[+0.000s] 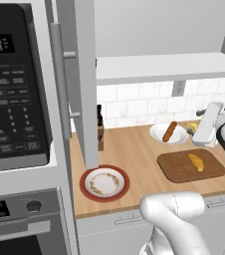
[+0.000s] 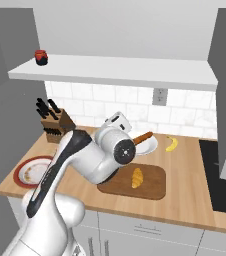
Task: From the different types of pastries on the counter, select a croissant and place it on the cutting board. Then retrieve a jar of jam from the cabinet and place it alongside the croissant on the cutting board.
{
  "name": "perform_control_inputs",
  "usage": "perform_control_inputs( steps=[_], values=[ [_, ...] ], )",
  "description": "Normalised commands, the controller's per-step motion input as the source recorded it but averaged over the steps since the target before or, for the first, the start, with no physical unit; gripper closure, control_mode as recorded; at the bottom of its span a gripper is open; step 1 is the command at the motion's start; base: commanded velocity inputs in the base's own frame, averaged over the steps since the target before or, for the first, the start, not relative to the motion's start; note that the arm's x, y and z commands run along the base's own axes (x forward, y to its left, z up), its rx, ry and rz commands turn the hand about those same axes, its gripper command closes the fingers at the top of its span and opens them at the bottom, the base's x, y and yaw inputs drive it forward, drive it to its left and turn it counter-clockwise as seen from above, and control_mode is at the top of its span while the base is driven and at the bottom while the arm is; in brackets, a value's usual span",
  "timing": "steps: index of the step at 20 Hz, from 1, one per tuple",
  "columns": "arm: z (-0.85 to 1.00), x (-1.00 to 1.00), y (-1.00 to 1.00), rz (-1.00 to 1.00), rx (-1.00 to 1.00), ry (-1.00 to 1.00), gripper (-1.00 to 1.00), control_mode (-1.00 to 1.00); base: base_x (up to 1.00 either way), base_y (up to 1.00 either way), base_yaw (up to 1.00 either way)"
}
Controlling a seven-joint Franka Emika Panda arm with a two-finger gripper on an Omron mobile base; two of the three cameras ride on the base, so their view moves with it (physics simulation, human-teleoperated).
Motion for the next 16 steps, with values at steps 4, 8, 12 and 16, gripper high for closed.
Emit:
perform_control_inputs(
  steps=[4,8,12,16],
  values=[
    [0.82,0.00,0.35,0.21,-0.24,-0.07,-1.00,-1.00,0.00,0.00,0.00],
    [0.82,0.00,0.20,0.17,-0.20,0.00,-1.00,-1.00,0.00,0.00,0.00],
    [0.76,0.00,0.05,0.16,-0.15,-0.03,-1.00,-1.00,0.00,0.00,0.00],
    [0.69,-0.01,0.02,0.12,-0.11,-0.02,-1.00,-1.00,0.00,0.00,0.00]
  ],
)
